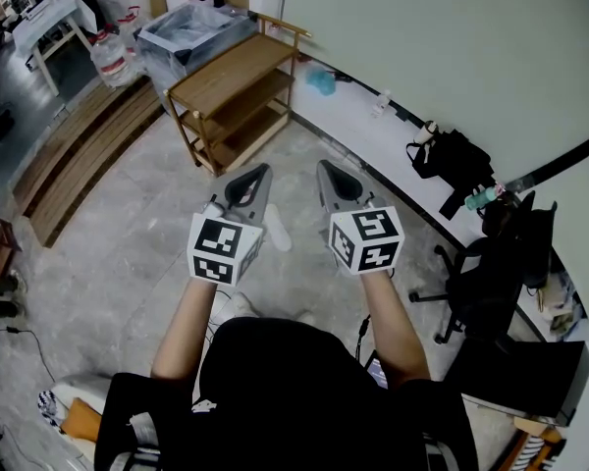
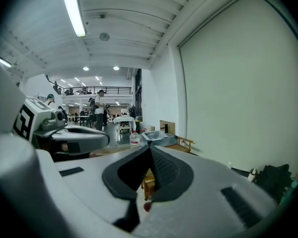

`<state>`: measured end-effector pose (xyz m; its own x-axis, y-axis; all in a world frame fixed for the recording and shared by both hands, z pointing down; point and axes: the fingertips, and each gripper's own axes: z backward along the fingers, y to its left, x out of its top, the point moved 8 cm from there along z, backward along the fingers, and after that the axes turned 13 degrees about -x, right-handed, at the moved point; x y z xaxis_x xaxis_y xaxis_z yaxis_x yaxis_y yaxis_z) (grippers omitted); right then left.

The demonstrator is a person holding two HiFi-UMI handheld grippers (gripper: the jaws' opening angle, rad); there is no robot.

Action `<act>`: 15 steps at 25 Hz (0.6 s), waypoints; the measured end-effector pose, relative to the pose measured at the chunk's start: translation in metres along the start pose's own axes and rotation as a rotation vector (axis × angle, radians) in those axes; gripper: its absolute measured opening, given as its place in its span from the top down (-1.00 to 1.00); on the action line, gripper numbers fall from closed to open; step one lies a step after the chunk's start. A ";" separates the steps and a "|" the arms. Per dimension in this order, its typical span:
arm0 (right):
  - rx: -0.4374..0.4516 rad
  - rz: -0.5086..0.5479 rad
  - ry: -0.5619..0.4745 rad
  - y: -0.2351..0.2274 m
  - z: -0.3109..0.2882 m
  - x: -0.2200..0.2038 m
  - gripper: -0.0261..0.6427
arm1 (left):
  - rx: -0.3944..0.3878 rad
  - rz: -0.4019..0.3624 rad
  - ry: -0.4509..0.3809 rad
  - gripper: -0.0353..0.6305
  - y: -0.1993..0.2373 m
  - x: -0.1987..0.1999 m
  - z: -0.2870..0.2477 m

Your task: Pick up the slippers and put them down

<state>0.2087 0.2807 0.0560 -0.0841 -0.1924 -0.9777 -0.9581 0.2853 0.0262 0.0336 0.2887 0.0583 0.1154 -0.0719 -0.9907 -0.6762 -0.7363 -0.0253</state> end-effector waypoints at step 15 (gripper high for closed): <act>0.021 -0.008 -0.005 0.000 0.002 -0.002 0.93 | 0.014 -0.014 0.006 0.88 -0.005 0.004 0.001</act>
<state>0.2091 0.2827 0.0575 -0.0748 -0.1906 -0.9788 -0.9529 0.3031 0.0138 0.0368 0.2929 0.0539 0.1290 -0.0656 -0.9895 -0.6844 -0.7280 -0.0410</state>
